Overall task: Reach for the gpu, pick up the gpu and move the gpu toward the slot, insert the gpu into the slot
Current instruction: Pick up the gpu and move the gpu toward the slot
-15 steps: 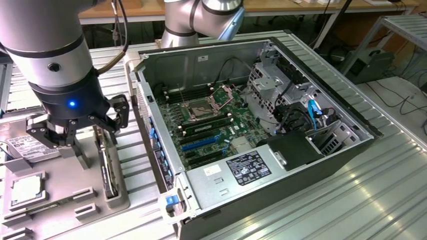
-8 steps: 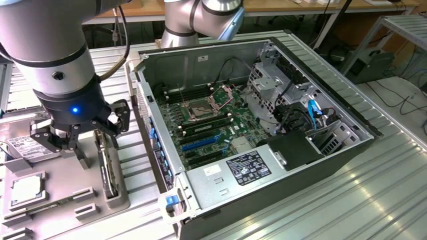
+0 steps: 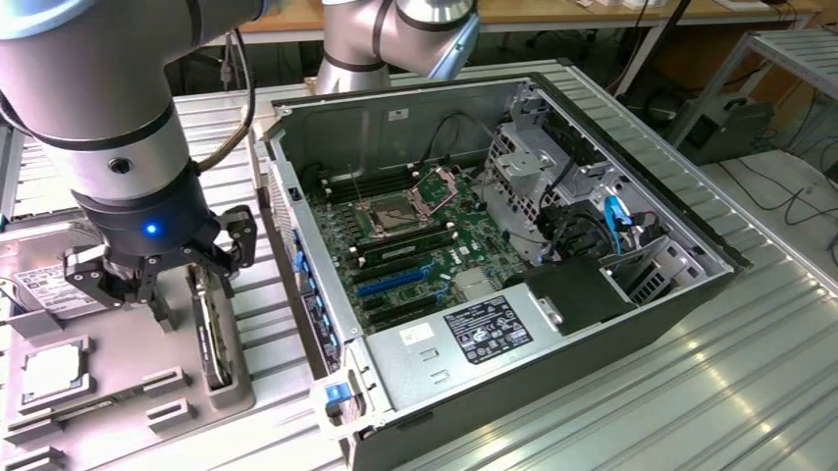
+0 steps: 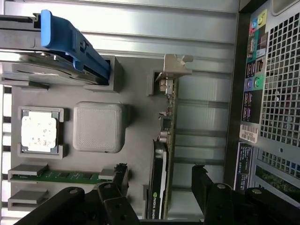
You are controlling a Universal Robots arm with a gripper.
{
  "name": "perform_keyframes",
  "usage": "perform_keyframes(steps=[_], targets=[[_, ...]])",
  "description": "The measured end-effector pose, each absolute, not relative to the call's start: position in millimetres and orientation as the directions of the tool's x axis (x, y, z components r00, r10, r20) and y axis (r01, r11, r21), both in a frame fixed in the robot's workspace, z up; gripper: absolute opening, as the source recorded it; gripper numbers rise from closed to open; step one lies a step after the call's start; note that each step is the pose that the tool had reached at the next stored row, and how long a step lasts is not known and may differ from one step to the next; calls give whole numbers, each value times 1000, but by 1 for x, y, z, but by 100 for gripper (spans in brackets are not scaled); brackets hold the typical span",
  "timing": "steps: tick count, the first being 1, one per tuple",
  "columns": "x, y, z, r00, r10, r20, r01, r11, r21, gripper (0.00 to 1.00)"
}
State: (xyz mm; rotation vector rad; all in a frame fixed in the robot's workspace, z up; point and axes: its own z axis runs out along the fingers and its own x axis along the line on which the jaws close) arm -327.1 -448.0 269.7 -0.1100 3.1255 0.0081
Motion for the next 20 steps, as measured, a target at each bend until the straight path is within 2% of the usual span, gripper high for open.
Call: perform_keyframes(steps=[20], targets=[[-327,-453,234,-997,-70,-14,-70,998,5,66]])
